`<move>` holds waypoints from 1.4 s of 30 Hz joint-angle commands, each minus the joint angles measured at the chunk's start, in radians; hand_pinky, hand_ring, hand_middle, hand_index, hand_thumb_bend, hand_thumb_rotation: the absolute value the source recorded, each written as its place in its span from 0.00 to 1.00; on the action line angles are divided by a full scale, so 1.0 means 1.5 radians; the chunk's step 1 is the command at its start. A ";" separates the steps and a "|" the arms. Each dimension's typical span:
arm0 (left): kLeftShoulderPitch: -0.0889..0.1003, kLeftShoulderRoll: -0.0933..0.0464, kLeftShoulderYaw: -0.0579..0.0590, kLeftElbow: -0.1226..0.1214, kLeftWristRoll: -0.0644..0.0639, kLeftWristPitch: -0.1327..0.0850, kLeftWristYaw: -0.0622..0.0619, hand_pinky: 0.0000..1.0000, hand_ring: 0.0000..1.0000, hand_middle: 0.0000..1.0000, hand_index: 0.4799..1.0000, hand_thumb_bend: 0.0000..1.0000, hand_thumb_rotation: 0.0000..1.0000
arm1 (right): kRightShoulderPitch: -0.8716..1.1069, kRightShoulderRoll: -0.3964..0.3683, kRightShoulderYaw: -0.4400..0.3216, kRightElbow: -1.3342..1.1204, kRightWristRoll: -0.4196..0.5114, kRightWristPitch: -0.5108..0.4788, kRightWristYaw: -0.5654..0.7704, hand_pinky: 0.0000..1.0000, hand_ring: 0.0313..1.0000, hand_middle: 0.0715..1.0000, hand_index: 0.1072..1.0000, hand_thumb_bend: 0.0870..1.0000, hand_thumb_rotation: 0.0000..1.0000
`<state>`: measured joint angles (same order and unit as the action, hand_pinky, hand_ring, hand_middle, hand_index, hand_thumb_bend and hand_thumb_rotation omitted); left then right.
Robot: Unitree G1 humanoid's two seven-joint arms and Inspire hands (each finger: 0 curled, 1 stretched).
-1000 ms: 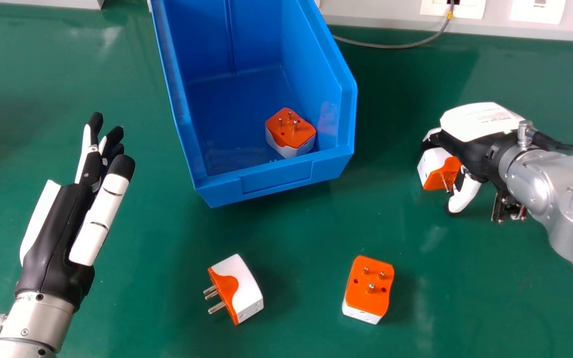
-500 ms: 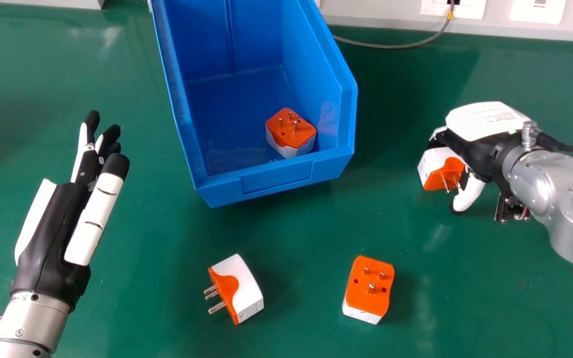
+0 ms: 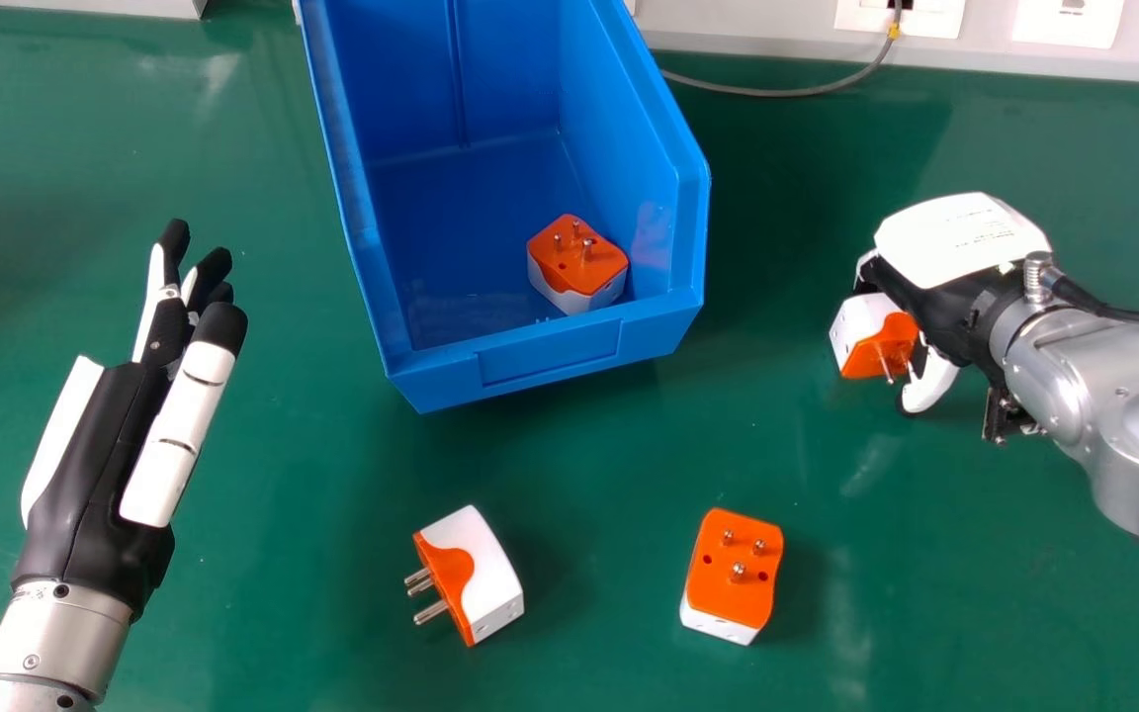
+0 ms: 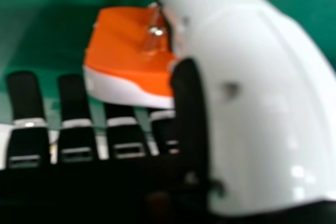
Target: Pick all objects and put in blue box
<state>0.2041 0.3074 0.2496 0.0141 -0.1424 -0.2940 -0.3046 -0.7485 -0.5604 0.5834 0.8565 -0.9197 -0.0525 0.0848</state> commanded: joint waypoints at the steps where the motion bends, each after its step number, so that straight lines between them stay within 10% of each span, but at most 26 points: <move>1: 0.001 0.006 0.006 -0.020 -0.006 -0.002 -0.001 1.00 1.00 1.00 1.00 0.64 0.96 | -0.012 -0.016 -0.005 -0.003 -0.001 0.000 -0.011 0.39 0.59 0.61 0.54 0.45 0.02; 10: -0.002 0.009 0.008 -0.019 -0.005 0.002 -0.002 1.00 1.00 1.00 1.00 0.64 0.96 | -0.007 -0.022 -0.010 -0.007 0.008 -0.008 -0.018 0.25 0.49 0.53 0.48 0.46 0.01; 42: 0.002 0.002 0.006 -0.016 0.006 -0.015 0.004 1.00 1.00 1.00 1.00 0.62 0.95 | 0.010 -0.010 -0.075 -0.059 0.065 0.062 -0.007 0.23 0.42 0.46 0.44 0.46 0.00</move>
<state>0.2043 0.3061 0.2531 0.0069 -0.1371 -0.2920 -0.3037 -0.7299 -0.5609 0.5022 0.8054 -0.8357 0.0206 0.0728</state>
